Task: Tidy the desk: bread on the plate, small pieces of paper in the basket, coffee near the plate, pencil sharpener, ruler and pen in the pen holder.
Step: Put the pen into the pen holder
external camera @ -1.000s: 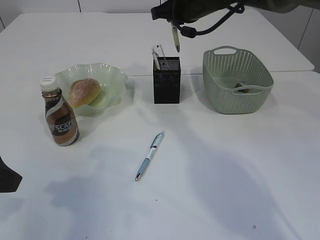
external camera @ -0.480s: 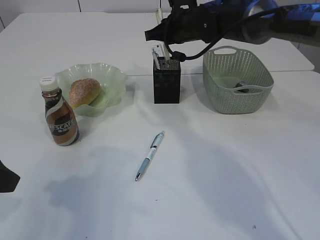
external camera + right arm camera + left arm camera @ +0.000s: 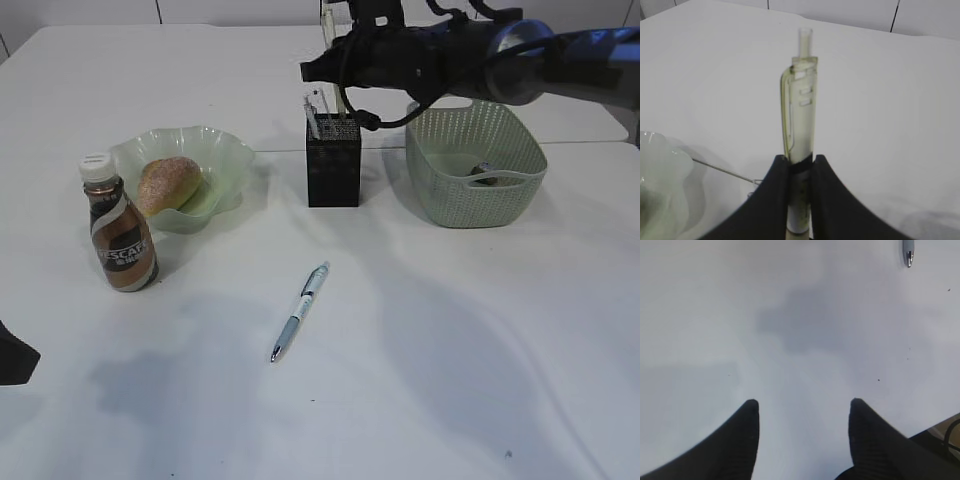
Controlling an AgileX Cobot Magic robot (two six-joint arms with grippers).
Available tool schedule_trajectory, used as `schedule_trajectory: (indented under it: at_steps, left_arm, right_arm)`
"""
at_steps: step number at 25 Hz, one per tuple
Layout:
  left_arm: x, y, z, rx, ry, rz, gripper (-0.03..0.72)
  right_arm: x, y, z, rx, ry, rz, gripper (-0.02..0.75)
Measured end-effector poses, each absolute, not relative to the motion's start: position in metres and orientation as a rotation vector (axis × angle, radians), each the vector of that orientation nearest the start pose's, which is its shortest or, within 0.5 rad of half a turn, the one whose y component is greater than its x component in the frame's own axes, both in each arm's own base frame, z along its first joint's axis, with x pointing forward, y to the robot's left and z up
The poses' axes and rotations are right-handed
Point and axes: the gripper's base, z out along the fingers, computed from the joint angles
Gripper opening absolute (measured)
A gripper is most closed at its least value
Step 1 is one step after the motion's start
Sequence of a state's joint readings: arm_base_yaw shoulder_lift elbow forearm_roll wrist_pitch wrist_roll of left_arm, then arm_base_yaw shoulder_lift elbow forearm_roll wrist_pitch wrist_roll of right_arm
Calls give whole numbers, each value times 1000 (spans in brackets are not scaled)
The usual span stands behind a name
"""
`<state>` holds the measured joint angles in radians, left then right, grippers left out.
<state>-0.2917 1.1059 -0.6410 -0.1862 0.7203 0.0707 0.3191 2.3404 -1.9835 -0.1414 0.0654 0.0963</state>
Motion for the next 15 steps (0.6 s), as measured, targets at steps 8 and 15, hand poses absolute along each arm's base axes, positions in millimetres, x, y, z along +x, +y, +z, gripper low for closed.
schedule_trajectory:
  at_steps: [8, 15]
  left_arm:
    - [180, -65, 241, 337, 2655, -278, 401]
    - [180, -65, 241, 337, 2653, -278, 401]
  right_arm:
    - [534, 173, 202, -354, 1903, 163, 92]
    - [533, 172, 197, -358, 1963, 148, 94]
